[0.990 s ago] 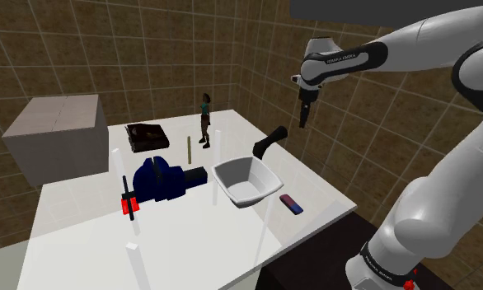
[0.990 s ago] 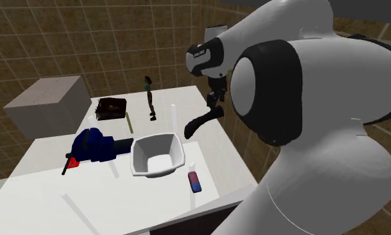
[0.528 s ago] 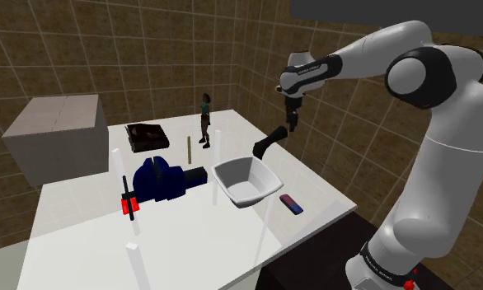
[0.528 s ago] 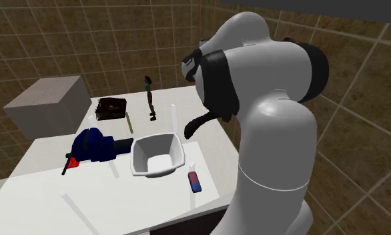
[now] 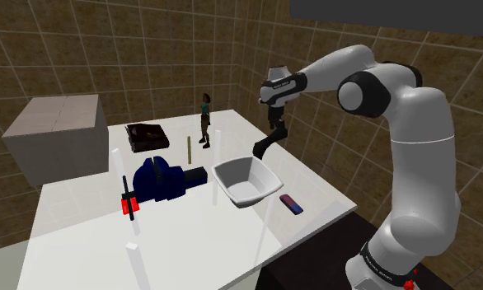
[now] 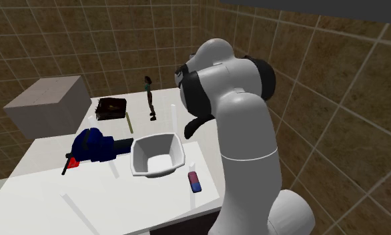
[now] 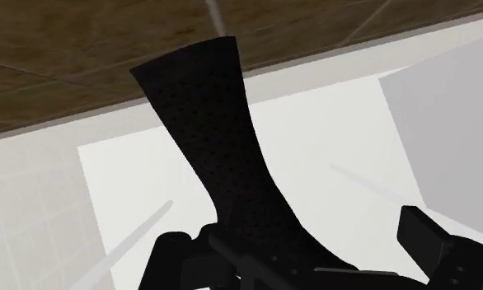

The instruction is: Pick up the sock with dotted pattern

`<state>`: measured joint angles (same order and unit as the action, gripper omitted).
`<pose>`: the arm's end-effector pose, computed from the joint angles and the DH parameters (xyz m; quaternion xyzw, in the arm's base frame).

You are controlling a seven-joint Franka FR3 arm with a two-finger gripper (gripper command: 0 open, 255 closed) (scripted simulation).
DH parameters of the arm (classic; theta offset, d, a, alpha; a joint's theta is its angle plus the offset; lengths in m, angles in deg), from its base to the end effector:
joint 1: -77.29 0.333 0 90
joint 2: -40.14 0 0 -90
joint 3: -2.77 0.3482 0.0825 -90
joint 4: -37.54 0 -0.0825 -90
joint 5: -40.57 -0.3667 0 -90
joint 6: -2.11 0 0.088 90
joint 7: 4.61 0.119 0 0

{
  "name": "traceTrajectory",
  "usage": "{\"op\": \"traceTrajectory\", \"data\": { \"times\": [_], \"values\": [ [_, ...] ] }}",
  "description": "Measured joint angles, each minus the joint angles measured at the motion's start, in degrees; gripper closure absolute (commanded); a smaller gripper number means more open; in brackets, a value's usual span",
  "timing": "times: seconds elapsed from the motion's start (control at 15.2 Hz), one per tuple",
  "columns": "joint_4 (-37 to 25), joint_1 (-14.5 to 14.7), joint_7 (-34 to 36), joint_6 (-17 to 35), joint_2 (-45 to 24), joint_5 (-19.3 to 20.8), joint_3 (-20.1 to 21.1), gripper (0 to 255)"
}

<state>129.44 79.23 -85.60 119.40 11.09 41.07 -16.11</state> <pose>0.6568 -0.1668 0.3704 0.8340 0.5451 -0.0750 0.0403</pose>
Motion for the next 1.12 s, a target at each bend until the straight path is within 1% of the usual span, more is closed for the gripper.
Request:
{"op": "traceTrajectory", "data": {
  "times": [0.07,0.26,0.33,0.4,0.86,0.92,1.12],
  "values": [
    [-1.6,-0.4,-1.8,0.2,-2.0,0.0,0.5,0],
    [-10.2,-1.7,-6.7,-1.6,-9.5,-0.1,2.4,0],
    [-11.1,-1.8,-7.4,-1.6,-10.6,0.0,2.7,0],
    [-11.9,-1.9,-7.8,-1.4,-11.6,0.0,2.9,0],
    [-11.0,-2.1,-7.8,1.9,-14.2,-0.3,3.3,0],
    [-11.0,-2.1,-7.8,2.1,-14.3,-0.3,3.3,255],
    [-10.8,-2.1,-7.8,2.3,-14.2,-0.2,3.3,255]
  ]
}}
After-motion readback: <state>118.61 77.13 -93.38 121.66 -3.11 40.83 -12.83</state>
